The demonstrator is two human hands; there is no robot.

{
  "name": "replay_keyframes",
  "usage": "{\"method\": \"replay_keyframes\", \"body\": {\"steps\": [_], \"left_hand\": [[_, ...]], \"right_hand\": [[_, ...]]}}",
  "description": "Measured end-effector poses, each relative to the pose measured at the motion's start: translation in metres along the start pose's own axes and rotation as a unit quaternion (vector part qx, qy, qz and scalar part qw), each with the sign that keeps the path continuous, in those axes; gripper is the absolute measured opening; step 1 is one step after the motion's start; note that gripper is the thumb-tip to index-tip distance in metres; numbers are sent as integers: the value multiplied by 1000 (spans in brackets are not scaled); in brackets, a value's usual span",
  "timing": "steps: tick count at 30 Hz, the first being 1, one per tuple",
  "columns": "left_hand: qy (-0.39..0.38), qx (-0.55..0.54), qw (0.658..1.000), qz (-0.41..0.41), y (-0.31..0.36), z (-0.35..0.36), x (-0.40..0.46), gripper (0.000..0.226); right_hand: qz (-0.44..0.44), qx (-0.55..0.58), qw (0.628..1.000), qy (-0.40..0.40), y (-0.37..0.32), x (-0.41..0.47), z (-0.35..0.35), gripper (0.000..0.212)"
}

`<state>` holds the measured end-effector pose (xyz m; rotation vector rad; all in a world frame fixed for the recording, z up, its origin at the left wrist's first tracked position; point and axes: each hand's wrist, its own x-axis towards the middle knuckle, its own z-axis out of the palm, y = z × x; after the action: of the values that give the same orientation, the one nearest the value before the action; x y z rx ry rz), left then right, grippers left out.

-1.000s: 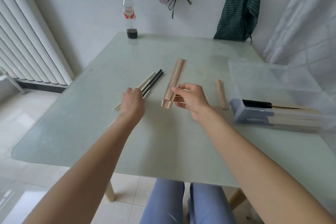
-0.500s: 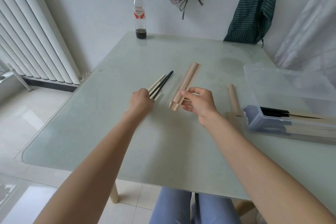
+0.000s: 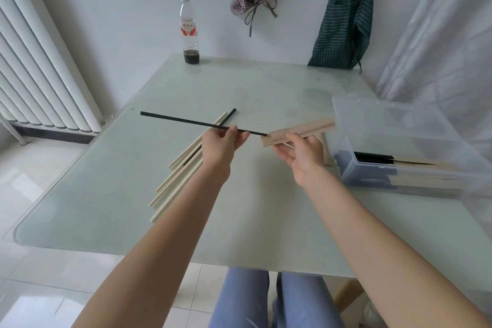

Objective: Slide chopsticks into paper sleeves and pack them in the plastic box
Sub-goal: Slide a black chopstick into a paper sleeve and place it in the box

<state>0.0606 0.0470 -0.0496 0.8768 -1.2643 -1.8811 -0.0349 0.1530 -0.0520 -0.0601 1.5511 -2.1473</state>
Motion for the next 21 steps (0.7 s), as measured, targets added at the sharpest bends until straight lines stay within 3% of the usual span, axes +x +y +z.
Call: {"method": "replay_keyframes", "body": {"steps": [7, 15, 21], "left_hand": [[-9, -1, 1000, 23, 1, 15, -14, 25], [-42, 37, 998, 12, -2, 23, -25, 8], [38, -99, 994, 11, 10, 16, -18, 6]], "right_hand": [[20, 69, 997, -33, -11, -6, -8, 12], [28, 88, 993, -71, -9, -11, -8, 6], [6, 99, 994, -38, -18, -10, -14, 13]]}}
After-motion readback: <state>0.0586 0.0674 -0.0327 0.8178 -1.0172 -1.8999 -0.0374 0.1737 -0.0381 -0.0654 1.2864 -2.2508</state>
